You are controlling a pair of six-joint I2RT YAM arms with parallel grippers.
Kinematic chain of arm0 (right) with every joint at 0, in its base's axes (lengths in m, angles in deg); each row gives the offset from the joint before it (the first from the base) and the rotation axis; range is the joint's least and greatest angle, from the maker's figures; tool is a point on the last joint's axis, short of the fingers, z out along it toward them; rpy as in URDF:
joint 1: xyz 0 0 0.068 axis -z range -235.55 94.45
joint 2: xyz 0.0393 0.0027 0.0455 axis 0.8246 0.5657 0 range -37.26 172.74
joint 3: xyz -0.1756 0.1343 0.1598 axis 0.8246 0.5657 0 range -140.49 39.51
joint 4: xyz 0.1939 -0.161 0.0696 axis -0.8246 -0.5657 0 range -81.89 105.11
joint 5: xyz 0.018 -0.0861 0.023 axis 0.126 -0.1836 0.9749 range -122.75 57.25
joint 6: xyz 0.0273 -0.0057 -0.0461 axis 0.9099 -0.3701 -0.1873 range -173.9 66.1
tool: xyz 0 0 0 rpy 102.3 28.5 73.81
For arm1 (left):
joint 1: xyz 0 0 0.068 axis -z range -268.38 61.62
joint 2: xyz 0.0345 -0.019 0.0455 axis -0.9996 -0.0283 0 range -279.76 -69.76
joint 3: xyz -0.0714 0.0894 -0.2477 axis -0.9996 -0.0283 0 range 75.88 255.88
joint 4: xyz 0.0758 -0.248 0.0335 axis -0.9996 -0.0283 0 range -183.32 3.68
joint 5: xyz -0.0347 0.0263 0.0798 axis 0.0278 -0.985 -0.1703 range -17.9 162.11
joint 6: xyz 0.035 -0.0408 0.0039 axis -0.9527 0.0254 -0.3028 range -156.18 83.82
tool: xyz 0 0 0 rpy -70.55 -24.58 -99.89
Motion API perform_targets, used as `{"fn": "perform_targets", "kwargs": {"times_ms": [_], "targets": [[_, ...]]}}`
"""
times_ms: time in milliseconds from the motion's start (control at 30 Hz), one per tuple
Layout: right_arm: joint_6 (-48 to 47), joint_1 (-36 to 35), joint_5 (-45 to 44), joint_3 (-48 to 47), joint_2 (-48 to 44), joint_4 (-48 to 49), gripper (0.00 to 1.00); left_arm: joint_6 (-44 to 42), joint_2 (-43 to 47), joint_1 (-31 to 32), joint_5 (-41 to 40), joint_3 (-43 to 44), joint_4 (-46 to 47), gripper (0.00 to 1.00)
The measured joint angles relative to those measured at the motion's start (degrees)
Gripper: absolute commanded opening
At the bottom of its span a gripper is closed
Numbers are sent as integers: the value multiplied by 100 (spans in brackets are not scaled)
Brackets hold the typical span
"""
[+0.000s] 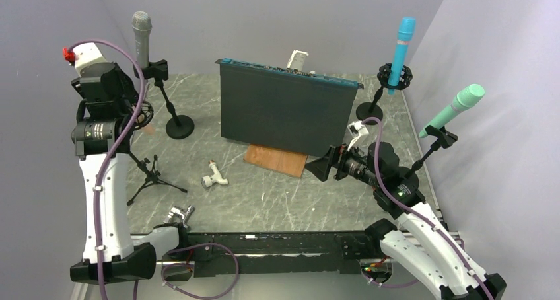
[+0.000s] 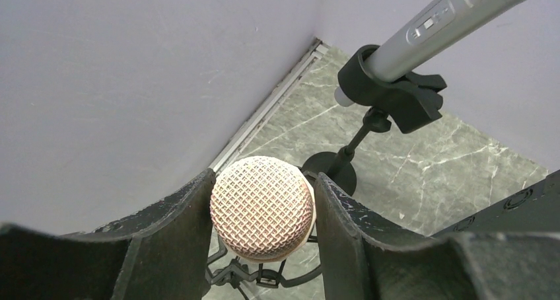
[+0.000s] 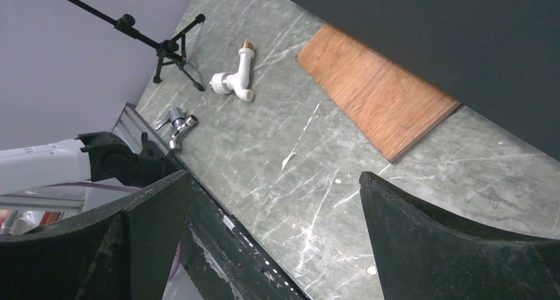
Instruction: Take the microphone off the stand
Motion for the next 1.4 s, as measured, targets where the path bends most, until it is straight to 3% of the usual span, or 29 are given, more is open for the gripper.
{"fn": "perform_targets", "kwargs": {"times_ms": [600,933,1167,1400], "targets": [[-2,0,7,-35,219,-61,100,-608,243,0,52,2317,-614,0],[0,-2,11,-87,372,-68,100,-586,935,0,592,2710,-442,0],[-4,-11,7,-87,378,-74,100,17,1200,-2,2365,2575,-210,0],[-2,-11,-15,-90,348,-85,100,1019,992,48,4953,719,330,0]]}}
